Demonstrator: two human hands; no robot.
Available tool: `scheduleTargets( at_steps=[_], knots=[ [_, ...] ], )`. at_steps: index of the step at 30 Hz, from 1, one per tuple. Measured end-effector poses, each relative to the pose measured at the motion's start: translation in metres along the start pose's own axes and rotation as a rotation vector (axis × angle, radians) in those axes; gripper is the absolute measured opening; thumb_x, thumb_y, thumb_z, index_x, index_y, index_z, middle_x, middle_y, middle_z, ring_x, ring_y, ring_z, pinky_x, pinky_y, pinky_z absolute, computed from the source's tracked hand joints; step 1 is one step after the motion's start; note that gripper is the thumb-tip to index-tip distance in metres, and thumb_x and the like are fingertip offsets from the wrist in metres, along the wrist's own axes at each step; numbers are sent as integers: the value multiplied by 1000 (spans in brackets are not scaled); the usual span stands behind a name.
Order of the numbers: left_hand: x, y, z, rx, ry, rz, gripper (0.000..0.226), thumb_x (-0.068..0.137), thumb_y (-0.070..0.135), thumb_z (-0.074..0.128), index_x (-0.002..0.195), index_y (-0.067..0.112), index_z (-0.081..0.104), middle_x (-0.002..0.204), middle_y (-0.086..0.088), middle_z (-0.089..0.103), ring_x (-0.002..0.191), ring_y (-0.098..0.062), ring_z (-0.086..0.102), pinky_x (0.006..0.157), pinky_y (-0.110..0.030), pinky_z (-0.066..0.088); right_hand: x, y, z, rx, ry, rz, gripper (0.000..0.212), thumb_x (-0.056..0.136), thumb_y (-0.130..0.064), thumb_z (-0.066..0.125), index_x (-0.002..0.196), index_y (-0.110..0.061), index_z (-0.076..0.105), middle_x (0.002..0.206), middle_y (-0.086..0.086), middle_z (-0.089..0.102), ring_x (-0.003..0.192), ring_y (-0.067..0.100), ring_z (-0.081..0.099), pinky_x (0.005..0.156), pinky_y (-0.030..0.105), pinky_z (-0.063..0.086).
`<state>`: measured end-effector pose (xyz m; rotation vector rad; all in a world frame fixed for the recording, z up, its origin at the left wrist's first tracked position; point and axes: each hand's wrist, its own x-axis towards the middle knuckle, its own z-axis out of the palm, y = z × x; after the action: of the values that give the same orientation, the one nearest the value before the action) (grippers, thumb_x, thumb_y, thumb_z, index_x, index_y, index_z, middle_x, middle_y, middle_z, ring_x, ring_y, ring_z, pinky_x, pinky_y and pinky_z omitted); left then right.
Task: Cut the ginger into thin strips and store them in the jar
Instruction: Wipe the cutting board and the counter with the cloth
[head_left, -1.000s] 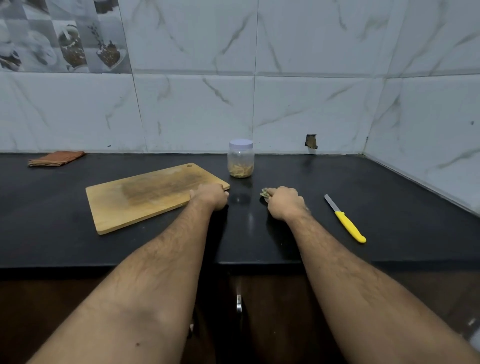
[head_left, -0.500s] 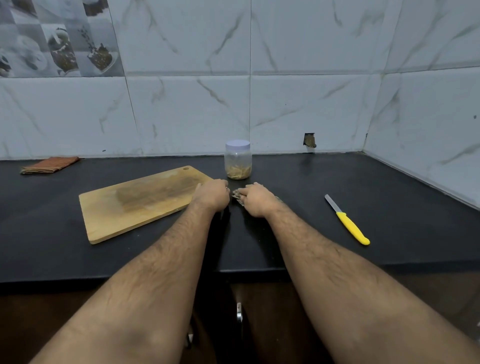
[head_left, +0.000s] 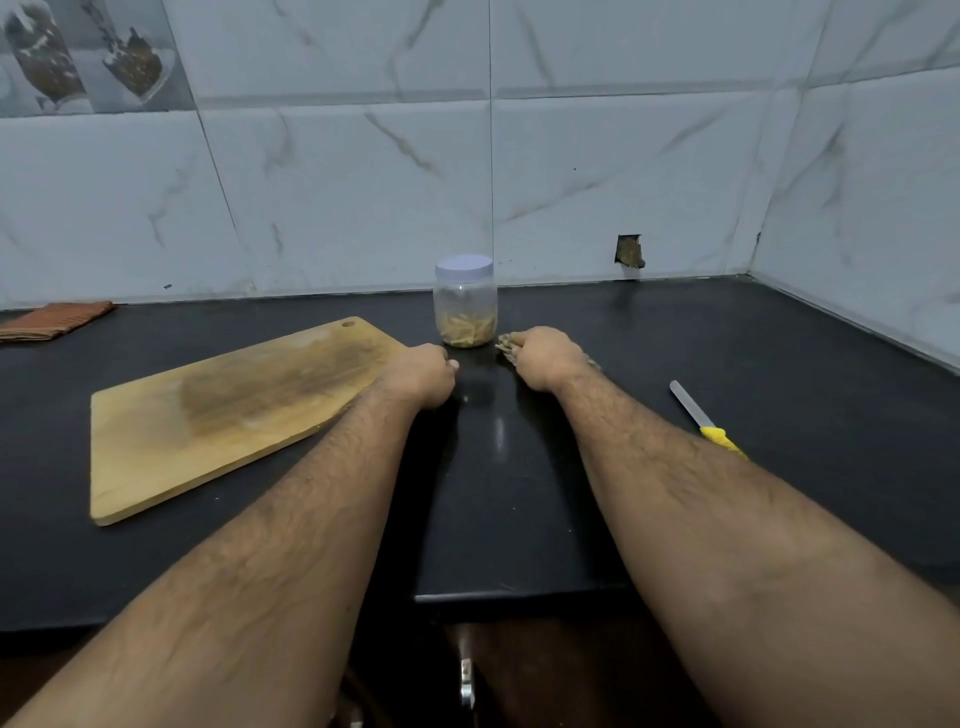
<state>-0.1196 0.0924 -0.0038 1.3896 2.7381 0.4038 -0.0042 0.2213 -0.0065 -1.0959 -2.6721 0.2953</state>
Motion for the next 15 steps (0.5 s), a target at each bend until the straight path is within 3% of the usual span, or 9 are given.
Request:
scheduleTargets(
  at_steps=[4,8,12,15],
  knots=[
    [-11,5,0,-31,18,14,38,104,27,37,130,5,54,134,-15,56,123,-32,52,98,-35,41,-8,19,-6,-57,22,140,43,100,-18,43,141,-24,52,139,9,53,124,30,50,99,40,43],
    [-32,20,-2,-83,142,70,32,100,30,47,123,14,63,124,-9,65,117,-29,57,94,-35,46,-30,34,-11,-69,177,211,31,93,-15,51,121,-17,64,123,9,62,116,31,52,93,40,46],
    [-59,58,-9,-154,185,127,25,96,34,54,107,21,72,106,-3,72,103,-26,64,85,-33,50,-41,47,-46,523,401,309,21,95,-17,54,104,-14,72,101,10,73,94,29,67,84,39,57],
    [-78,90,-8,-181,154,180,22,94,39,58,101,24,73,103,-1,73,98,-23,65,83,-34,53,-55,58,-77,933,560,301,22,99,-12,50,97,-13,72,78,0,69,61,15,61,53,25,54]
  ],
)
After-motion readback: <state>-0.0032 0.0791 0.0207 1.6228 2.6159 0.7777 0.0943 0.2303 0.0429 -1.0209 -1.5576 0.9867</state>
